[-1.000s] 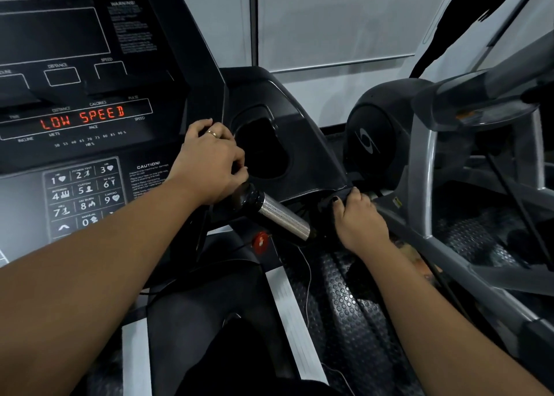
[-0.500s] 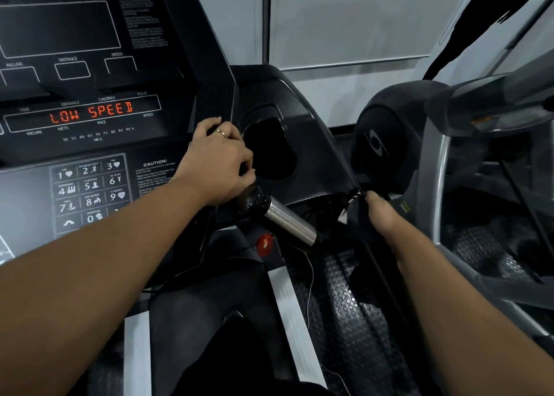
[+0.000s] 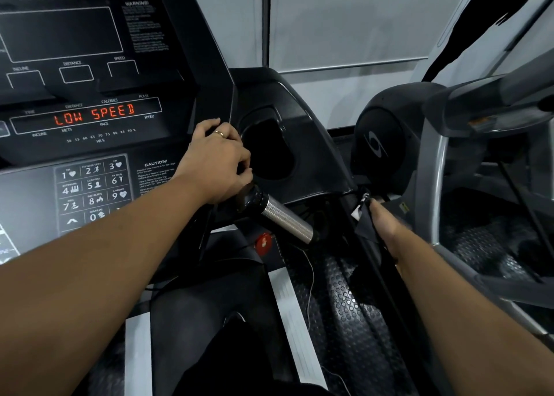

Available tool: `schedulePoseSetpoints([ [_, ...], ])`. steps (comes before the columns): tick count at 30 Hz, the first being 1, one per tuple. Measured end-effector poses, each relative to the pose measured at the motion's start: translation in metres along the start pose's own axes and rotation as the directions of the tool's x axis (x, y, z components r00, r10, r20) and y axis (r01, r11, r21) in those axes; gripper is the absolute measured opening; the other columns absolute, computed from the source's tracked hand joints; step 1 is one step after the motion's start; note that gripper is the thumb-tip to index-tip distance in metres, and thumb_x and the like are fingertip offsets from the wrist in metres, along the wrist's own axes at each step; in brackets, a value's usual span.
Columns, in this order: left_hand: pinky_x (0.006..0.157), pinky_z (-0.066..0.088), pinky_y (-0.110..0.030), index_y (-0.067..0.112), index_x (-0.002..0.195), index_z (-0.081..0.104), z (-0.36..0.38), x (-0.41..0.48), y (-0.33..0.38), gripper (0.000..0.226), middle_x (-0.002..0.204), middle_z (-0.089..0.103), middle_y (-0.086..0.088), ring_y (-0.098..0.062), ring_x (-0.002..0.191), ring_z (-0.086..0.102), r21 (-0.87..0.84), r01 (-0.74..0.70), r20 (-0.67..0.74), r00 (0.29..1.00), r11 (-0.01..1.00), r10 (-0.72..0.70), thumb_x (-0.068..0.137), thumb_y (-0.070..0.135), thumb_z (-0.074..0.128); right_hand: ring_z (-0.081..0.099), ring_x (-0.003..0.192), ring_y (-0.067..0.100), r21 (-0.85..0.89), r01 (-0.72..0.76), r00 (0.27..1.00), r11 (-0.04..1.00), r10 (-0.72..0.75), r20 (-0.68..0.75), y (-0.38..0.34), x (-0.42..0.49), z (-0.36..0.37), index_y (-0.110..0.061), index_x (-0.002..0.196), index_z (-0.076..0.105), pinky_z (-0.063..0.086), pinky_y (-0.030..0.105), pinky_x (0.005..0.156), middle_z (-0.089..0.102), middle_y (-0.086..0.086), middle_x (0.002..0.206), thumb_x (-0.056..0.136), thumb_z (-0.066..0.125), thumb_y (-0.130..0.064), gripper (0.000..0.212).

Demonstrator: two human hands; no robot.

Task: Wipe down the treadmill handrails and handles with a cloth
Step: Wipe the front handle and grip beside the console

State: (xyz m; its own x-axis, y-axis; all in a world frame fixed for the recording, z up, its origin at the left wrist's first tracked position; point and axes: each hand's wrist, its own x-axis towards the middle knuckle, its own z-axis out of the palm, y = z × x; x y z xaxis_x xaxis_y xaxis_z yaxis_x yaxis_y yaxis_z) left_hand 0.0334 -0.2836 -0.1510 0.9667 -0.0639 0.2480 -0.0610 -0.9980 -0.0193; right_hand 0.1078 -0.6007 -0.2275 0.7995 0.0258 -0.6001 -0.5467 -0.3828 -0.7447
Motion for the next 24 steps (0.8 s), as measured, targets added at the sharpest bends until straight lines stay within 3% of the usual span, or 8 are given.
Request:
schedulePoseSetpoints([
  [3, 0.119, 0.008, -0.040, 0.034, 0.074, 0.067, 0.000, 0.000, 0.000, 0.021, 0.095, 0.058, 0.014, -0.005, 0.118, 0.043, 0.002, -0.001, 0.004, 1.000, 1.000, 0.001, 0.084, 0.048, 0.055, 0.058, 0.114, 0.030, -0.041, -0.042, 0.999, 0.998, 0.041, -0.031, 0.022, -0.011, -0.007, -0.017, 0.100, 0.063, 0.044, 0.038, 0.102, 0.061, 0.018, 0.126, 0.100, 0.037, -0.049, 0.041],
  [5, 0.119, 0.008, -0.040, 0.034, 0.074, 0.067, 0.000, 0.000, 0.000, 0.022, 0.094, 0.058, 0.015, -0.004, 0.117, 0.043, 0.009, 0.000, 0.010, 1.000, 1.000, 0.000, 0.084, 0.049, 0.054, 0.053, 0.122, 0.033, -0.166, -0.033, 0.998, 0.986, 0.025, -0.053, 0.032, -0.022, -0.011, -0.011, 0.116, 0.062, 0.037, 0.038, 0.109, 0.058, 0.019, 0.131, 0.101, 0.033, -0.047, 0.049],
  [8, 0.120, 0.007, -0.040, 0.035, 0.074, 0.067, 0.000, 0.000, 0.000, 0.022, 0.093, 0.057, 0.016, -0.004, 0.117, 0.042, 0.012, 0.001, 0.016, 1.000, 1.000, -0.002, 0.084, 0.050, 0.054, 0.043, 0.132, 0.034, -0.399, 0.011, 0.990, 0.917, -0.067, -0.127, 0.039, -0.042, -0.017, -0.002, 0.138, 0.049, 0.031, 0.034, 0.104, 0.047, 0.022, 0.142, 0.105, 0.025, -0.038, 0.055],
  [10, 0.120, 0.007, -0.040, 0.035, 0.074, 0.067, 0.000, 0.000, 0.000, 0.022, 0.094, 0.057, 0.016, -0.004, 0.117, 0.042, 0.010, -0.005, 0.010, 1.000, 1.000, 0.005, 0.084, 0.050, 0.054, 0.045, 0.127, 0.035, -0.595, 0.046, 0.981, 0.802, -0.150, -0.127, 0.041, -0.065, -0.015, -0.002, 0.134, 0.052, 0.032, 0.035, 0.092, 0.051, 0.022, 0.137, 0.105, 0.022, -0.034, 0.052],
  [14, 0.119, 0.009, -0.041, 0.034, 0.076, 0.068, 0.000, 0.000, 0.000, 0.023, 0.094, 0.059, 0.015, -0.005, 0.118, 0.043, 0.019, -0.006, 0.012, 1.000, 1.000, 0.006, 0.085, 0.050, 0.054, 0.056, 0.077, 0.038, -0.811, 0.170, 0.852, 0.559, -0.498, -0.165, 0.065, -0.088, -0.002, 0.003, 0.103, 0.060, 0.036, 0.034, 0.062, 0.055, 0.020, 0.087, 0.101, 0.033, -0.017, 0.035],
  [16, 0.119, 0.009, -0.041, 0.034, 0.076, 0.068, 0.001, 0.000, 0.000, 0.023, 0.094, 0.059, 0.014, -0.005, 0.117, 0.044, 0.018, -0.008, 0.009, 1.000, 1.000, 0.008, 0.085, 0.050, 0.054, 0.057, 0.090, 0.041, -0.825, 0.136, 0.831, 0.549, -0.516, -0.207, 0.083, -0.092, 0.005, 0.007, 0.111, 0.056, 0.042, 0.037, 0.072, 0.058, 0.025, 0.097, 0.098, 0.049, -0.023, 0.034],
  [19, 0.119, 0.009, -0.041, 0.033, 0.076, 0.069, 0.001, 0.000, 0.000, 0.024, 0.092, 0.059, 0.015, -0.005, 0.117, 0.044, 0.013, -0.010, 0.000, 1.000, 1.000, 0.010, 0.085, 0.049, 0.054, 0.052, 0.110, 0.041, -0.917, 0.134, 0.834, 0.376, -0.542, -0.100, 0.103, -0.094, 0.012, 0.011, 0.139, 0.036, 0.047, 0.048, 0.093, 0.050, 0.028, 0.127, 0.084, 0.064, -0.029, 0.073],
  [24, 0.120, 0.008, -0.041, 0.034, 0.076, 0.069, 0.001, 0.000, -0.001, 0.024, 0.093, 0.058, 0.015, -0.005, 0.117, 0.044, 0.008, -0.007, 0.004, 1.000, 1.000, 0.007, 0.085, 0.050, 0.054, 0.057, 0.105, 0.040, -0.957, 0.098, 0.828, 0.271, -0.556, -0.073, 0.092, -0.079, 0.023, 0.014, 0.139, 0.036, 0.054, 0.046, 0.082, 0.051, 0.030, 0.128, 0.072, 0.078, -0.022, 0.087],
])
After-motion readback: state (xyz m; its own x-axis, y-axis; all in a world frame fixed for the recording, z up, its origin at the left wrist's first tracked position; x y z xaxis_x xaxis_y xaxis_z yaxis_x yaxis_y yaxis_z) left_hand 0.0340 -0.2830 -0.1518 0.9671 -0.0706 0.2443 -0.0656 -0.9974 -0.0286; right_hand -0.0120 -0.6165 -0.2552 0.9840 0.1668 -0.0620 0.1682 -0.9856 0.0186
